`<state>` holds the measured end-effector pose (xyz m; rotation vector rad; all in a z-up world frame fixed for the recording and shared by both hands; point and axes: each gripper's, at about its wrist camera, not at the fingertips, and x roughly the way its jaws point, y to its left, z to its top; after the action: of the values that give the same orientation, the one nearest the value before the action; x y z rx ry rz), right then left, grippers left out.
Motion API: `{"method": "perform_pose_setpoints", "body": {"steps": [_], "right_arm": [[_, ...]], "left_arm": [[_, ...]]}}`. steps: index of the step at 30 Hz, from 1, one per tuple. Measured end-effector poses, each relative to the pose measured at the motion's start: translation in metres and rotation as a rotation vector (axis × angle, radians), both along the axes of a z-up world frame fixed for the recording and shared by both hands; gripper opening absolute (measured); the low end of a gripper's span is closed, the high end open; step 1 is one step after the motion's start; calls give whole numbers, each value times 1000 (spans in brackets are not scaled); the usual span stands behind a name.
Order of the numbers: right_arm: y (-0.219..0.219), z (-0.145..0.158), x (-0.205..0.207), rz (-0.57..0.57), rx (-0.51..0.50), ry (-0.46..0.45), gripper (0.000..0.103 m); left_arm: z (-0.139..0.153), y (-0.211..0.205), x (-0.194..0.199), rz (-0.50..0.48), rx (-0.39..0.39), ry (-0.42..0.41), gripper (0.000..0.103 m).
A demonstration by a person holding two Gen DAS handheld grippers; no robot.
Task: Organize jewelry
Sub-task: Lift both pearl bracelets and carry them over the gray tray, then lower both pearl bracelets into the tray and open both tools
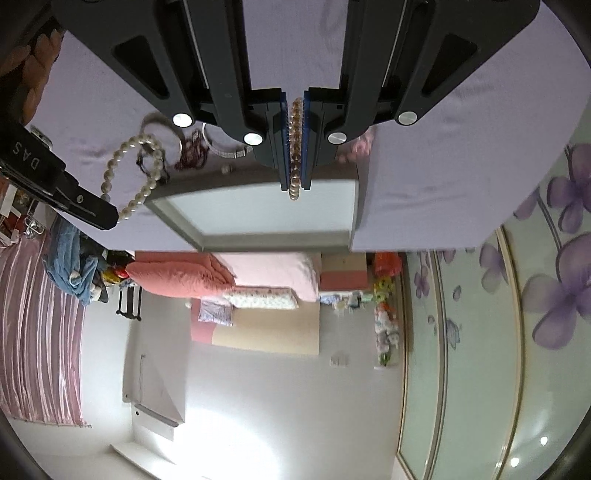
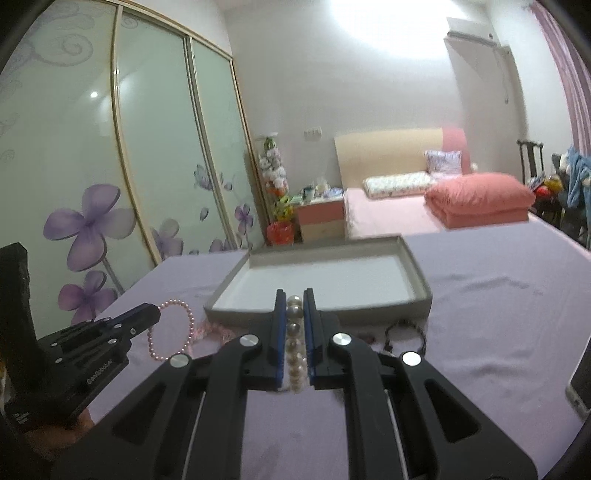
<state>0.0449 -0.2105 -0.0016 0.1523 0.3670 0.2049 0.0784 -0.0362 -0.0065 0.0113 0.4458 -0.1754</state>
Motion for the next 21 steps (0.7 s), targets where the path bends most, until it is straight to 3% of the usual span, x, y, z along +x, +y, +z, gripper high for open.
{"method": "perform_pose_setpoints", "body": {"steps": [8, 21], "right_arm": [[3, 22, 25, -57, -25, -95, 10], [0, 25, 93, -97, -47, -98, 10]], "left_arm": [[15, -9, 26, 20, 10, -74, 6], [6, -14, 77, 38, 13, -62, 6]]}}
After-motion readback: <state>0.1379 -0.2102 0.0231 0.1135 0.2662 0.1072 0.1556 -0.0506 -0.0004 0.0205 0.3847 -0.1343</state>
